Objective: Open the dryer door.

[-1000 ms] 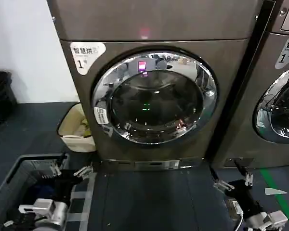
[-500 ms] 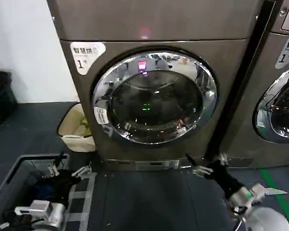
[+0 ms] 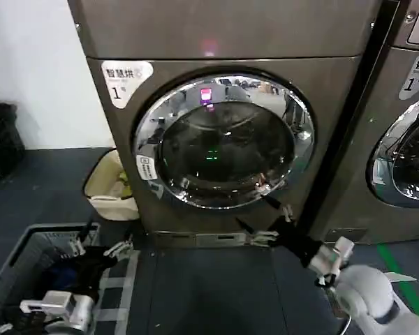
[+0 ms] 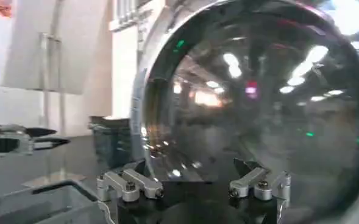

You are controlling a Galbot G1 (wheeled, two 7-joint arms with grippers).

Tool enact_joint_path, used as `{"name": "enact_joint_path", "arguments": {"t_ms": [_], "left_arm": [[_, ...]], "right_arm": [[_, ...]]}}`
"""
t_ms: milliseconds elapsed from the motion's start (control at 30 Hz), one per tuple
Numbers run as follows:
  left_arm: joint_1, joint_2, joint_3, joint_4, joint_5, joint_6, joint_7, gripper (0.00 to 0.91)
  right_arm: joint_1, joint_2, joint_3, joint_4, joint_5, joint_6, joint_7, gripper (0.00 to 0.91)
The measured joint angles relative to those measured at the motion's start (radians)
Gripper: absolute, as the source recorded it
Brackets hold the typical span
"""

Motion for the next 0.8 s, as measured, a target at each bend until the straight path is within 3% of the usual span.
{"name": "enact_joint_path", "arguments": {"t_ms": [367, 800], "left_arm": [[0.007, 0.001, -0.003, -0.013, -0.007, 0.001, 0.000, 0.907], [0.016, 0.002, -0.006, -0.024, -0.009, 0.003, 0.000, 0.907]], "right_arm": [[0.260, 0.030, -0.208, -0.117, 0.090, -0.016, -0.028, 0.907], [0.463, 0.108, -0.383, -0.264, 0.115, -0.019, -0.049, 0.907]]}}
